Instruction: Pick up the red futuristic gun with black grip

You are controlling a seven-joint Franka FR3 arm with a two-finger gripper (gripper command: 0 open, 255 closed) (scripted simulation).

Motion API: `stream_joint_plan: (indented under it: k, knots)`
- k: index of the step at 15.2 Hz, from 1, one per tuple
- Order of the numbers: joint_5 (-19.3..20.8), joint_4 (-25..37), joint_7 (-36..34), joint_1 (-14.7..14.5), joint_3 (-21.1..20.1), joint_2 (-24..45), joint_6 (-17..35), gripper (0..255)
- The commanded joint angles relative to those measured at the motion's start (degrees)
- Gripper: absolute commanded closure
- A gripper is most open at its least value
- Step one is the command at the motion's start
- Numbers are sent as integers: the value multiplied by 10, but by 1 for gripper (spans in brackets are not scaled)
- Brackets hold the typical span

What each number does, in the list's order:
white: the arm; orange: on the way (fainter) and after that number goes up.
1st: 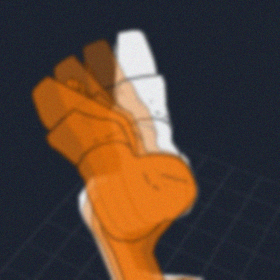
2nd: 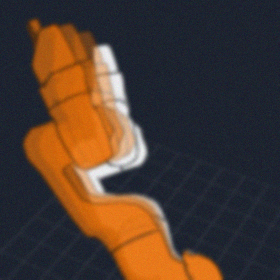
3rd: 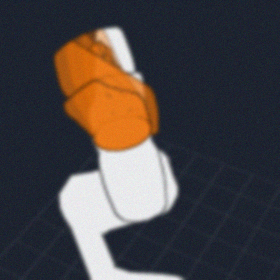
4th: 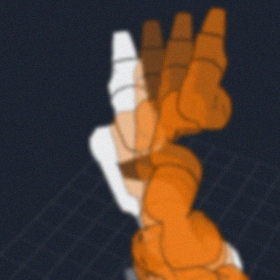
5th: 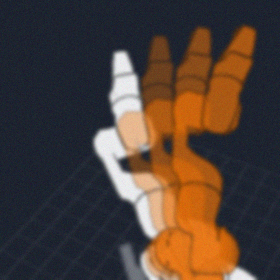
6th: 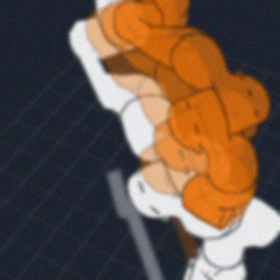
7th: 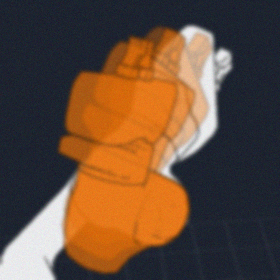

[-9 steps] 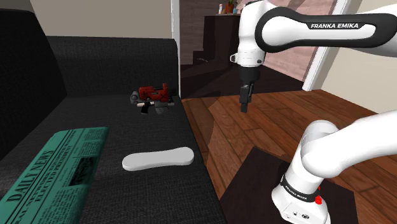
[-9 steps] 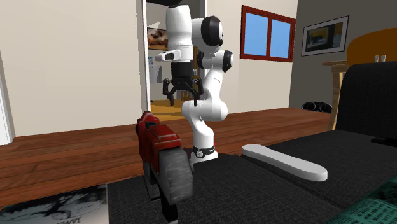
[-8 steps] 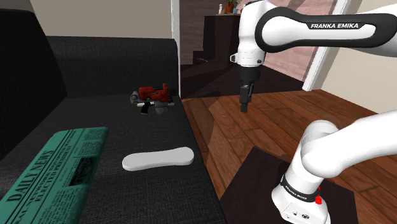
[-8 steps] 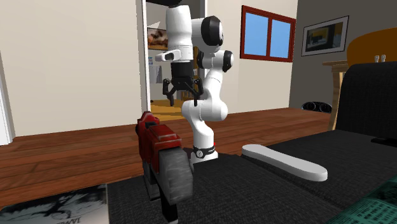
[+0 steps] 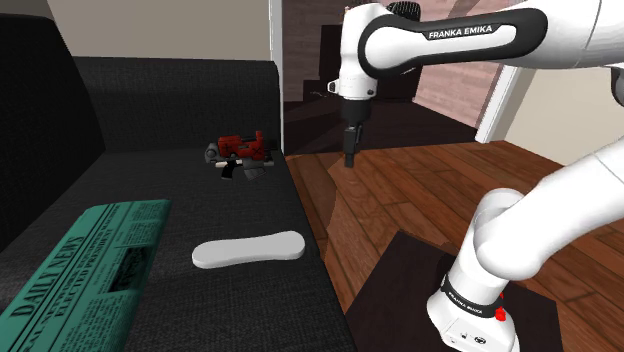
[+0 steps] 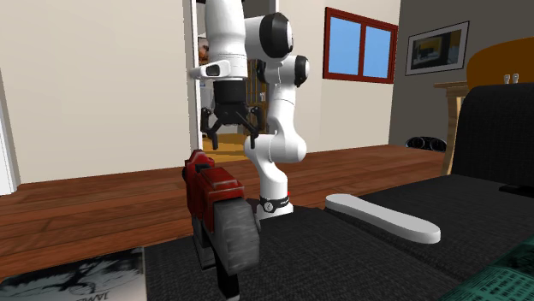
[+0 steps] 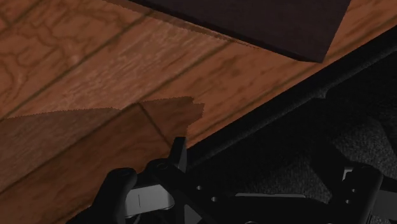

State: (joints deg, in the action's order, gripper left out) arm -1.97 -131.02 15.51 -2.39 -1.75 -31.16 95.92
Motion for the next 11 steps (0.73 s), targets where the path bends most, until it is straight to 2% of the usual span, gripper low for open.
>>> stream_joint_plan:
  k: [1,11]
  knots:
    - [-2,29,20,-6,2,36,16,0]
    - [-23,215,113,-33,2,229,65,0]
